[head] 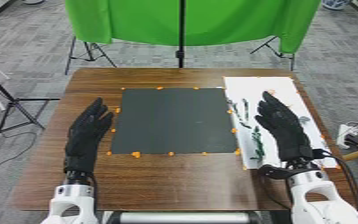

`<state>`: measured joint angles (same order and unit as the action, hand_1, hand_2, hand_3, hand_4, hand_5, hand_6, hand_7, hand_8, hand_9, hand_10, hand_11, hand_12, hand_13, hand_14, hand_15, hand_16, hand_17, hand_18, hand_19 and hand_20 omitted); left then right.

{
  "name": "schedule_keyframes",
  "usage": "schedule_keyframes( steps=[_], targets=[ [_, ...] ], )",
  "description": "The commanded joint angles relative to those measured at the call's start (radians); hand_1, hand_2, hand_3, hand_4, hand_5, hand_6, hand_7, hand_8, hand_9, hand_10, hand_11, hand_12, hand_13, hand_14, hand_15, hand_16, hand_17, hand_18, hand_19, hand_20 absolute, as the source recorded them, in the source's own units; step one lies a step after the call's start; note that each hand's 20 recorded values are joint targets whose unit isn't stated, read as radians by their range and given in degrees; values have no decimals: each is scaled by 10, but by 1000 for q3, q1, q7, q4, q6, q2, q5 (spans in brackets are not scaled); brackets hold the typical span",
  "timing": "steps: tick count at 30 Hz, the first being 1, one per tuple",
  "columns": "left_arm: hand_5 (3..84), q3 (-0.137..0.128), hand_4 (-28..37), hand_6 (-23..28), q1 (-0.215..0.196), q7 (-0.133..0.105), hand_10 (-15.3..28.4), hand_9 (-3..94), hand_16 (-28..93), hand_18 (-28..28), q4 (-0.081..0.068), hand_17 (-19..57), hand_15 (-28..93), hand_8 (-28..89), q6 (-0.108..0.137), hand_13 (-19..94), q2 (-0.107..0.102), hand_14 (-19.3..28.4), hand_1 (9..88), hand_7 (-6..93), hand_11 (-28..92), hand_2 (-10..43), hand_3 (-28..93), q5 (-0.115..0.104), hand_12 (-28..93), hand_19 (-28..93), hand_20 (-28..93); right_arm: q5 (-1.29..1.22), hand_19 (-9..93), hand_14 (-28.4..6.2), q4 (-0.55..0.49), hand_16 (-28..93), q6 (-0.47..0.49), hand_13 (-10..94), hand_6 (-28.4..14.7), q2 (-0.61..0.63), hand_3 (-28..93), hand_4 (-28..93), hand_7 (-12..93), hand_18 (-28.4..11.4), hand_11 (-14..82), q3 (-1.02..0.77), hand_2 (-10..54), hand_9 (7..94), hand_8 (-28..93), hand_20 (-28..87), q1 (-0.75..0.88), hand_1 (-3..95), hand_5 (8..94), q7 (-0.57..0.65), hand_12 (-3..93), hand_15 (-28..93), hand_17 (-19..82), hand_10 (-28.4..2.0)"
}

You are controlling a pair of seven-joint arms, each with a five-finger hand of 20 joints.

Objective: Arrange flowers

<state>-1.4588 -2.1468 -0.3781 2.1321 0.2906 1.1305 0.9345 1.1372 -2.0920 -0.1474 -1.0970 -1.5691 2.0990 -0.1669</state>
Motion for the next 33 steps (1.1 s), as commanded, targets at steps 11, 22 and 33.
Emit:
schedule_keyframes(
  steps=[11, 22, 33],
  targets=[
    [414, -59, -189, 60, -39, 82, 137, 372, -9, 171, 11, 37, 287, -45, -48, 285, 25, 183, 311, 114, 200, -15, 615, 44, 129, 191, 160, 997, 567, -148, -84, 231, -535, 598, -53, 45, 661, -232, 157, -193, 186, 90, -95, 608, -82, 414, 0, 239, 537, 524, 195, 325, 318, -164],
    [420, -69, -187, 62, -44, 133, 139, 378, -12, 164, 15, 33, 309, -46, -76, 284, 22, 187, 312, 121, 215, -15, 615, 71, 132, 189, 176, 1343, 792, -119, -85, 250, -154, 708, -59, 207, 590, -282, 190, -216, 264, 75, -95, 697, -55, 496, -5, 276, 656, 804, 249, 550, 408, -180],
    [419, -78, -185, 63, -46, 167, 141, 380, -12, 163, 17, 23, 318, -46, -108, 281, 21, 189, 314, 117, 217, -13, 611, 99, 131, 191, 180, 1291, 874, -84, -46, 264, 4, 780, -60, 319, 617, -279, 191, -155, 269, 152, -95, 751, -47, 484, -84, 319, 706, 828, 249, 577, 536, -164]
  ],
)
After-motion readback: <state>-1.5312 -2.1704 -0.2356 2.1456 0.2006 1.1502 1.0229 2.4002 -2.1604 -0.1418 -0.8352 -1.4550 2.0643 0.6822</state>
